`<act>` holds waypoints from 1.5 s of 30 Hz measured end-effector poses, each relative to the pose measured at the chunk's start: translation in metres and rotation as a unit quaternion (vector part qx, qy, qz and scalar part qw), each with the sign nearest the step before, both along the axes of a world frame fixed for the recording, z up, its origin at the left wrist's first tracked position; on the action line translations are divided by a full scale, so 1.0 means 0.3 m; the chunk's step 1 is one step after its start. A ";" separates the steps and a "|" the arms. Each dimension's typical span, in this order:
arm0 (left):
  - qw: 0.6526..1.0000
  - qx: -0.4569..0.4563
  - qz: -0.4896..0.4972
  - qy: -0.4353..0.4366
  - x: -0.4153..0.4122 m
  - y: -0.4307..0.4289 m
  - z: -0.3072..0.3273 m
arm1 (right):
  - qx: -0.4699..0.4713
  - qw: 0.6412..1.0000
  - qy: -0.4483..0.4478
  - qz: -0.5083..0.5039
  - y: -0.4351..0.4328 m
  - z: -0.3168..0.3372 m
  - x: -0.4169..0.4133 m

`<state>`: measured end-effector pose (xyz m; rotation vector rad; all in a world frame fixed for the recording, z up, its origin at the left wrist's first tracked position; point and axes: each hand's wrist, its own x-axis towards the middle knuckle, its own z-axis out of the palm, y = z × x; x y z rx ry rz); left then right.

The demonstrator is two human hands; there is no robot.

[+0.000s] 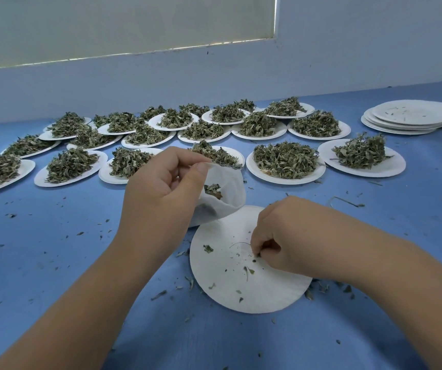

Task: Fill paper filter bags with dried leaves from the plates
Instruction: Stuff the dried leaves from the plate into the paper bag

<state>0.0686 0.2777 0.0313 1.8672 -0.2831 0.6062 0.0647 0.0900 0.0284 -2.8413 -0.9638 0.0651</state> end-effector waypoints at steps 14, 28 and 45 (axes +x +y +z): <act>0.994 0.096 0.010 -0.042 -0.031 -0.029 -0.012 | 0.348 0.936 0.042 0.021 -0.076 0.081 -0.009; 0.996 0.090 -0.003 -0.029 -0.039 -0.043 -0.008 | 0.246 0.928 -0.281 0.020 0.049 0.007 -0.003; 0.996 -0.034 0.070 -0.041 0.014 0.044 0.032 | 0.205 0.978 -0.015 -0.047 0.049 -0.068 0.049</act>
